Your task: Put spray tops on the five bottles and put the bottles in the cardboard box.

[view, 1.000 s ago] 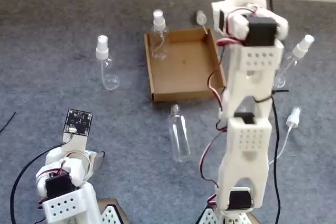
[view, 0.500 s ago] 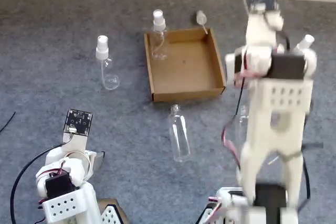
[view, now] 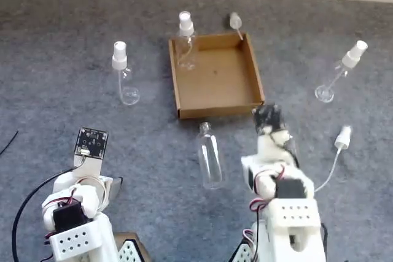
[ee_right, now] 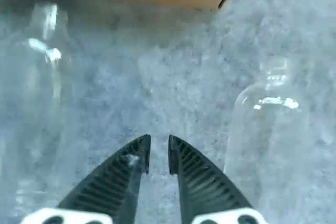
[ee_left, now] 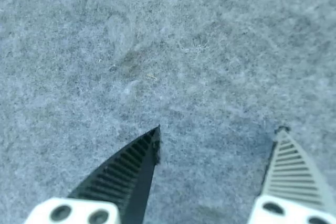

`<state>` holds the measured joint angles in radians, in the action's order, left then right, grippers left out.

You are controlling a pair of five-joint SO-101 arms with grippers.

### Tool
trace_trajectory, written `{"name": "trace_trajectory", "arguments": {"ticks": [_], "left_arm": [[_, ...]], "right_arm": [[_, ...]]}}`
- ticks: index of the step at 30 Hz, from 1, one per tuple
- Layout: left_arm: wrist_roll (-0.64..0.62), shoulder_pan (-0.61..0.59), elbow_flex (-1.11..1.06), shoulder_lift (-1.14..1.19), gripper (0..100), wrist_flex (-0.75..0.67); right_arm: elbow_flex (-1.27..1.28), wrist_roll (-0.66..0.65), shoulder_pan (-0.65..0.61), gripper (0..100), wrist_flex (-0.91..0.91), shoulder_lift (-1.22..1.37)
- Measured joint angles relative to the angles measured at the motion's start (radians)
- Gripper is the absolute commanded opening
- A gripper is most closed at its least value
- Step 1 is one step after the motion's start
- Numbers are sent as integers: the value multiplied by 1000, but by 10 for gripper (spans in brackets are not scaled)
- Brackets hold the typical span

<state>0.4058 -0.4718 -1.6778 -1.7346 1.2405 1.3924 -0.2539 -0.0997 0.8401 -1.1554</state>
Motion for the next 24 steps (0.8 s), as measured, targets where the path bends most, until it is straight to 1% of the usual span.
{"name": "trace_trajectory", "arguments": {"ticks": [4,8,14,17,20,24], "left_arm": [[0,0,0,0,303,0],[0,0,0,0,303,0],[0,0,0,0,303,0],[0,0,0,0,303,0],[0,0,0,0,303,0],[0,0,0,0,303,0]], "right_arm": [[66,-38,-2,30,-25,-84],[92,-44,8,30,-31,-163],[256,-46,15,30,-37,-311],[281,-48,21,30,-31,-410],[281,-48,20,30,60,-488],[281,-48,21,30,273,-575]]}}
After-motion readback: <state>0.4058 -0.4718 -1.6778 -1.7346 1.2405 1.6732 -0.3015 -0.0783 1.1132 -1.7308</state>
